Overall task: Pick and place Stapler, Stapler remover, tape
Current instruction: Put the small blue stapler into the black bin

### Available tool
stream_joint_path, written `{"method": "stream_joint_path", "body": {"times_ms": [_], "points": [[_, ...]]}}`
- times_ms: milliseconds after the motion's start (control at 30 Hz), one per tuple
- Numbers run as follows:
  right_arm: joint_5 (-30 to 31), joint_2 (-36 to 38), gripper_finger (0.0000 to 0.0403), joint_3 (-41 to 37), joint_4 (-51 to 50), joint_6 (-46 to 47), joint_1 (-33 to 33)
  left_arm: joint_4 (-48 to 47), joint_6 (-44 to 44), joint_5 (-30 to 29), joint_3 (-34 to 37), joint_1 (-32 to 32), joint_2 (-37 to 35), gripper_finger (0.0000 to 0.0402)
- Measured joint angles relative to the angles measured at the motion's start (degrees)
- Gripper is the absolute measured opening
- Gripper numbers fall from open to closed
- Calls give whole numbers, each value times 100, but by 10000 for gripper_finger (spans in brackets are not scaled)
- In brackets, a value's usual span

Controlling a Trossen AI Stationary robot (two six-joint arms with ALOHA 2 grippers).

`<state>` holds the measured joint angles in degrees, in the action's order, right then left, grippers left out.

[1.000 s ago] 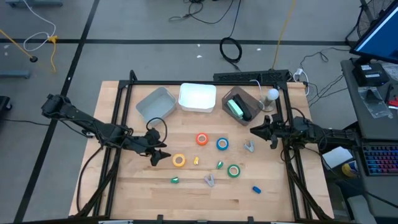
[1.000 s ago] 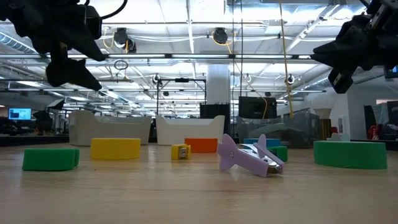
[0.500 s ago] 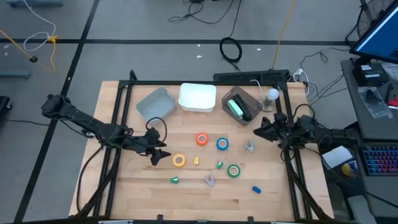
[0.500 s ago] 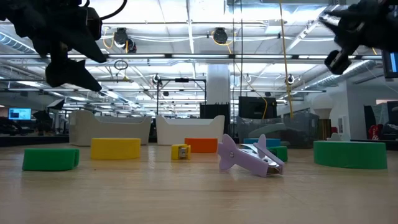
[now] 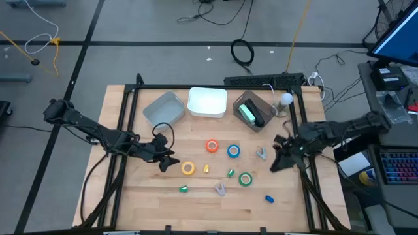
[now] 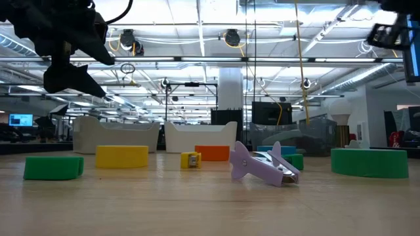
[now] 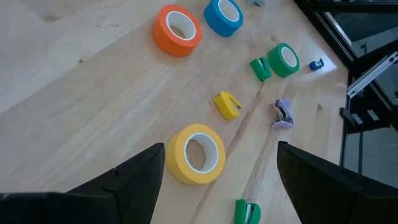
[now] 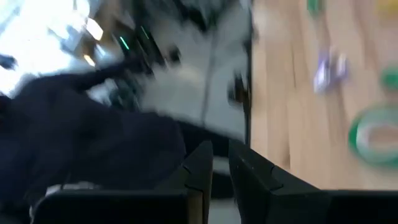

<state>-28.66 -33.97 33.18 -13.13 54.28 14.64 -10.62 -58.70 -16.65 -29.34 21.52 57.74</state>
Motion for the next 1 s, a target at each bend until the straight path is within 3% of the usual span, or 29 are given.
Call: {"method": "stream_joint_path", "body": {"times_ms": [133, 500, 600, 800, 1000], "points": [[0, -725, 45, 516, -720, 558, 778, -64, 29, -2, 0, 0, 0, 310], [455, -2419, 45, 785, -400, 3256, 2754, -163, 351, -5, 0, 0, 0, 310], [940, -2728, 45, 785, -399, 3895, 3018, -166, 477, 6, 0, 1, 0, 310], [2696, -3066, 45, 785, -279, 4924, 3525, -174, 608, 132, 0, 4, 0, 310], [3300, -3481, 45, 785, -122, 5869, 3875, -339, 601, 199, 0, 87, 0, 310]]}}
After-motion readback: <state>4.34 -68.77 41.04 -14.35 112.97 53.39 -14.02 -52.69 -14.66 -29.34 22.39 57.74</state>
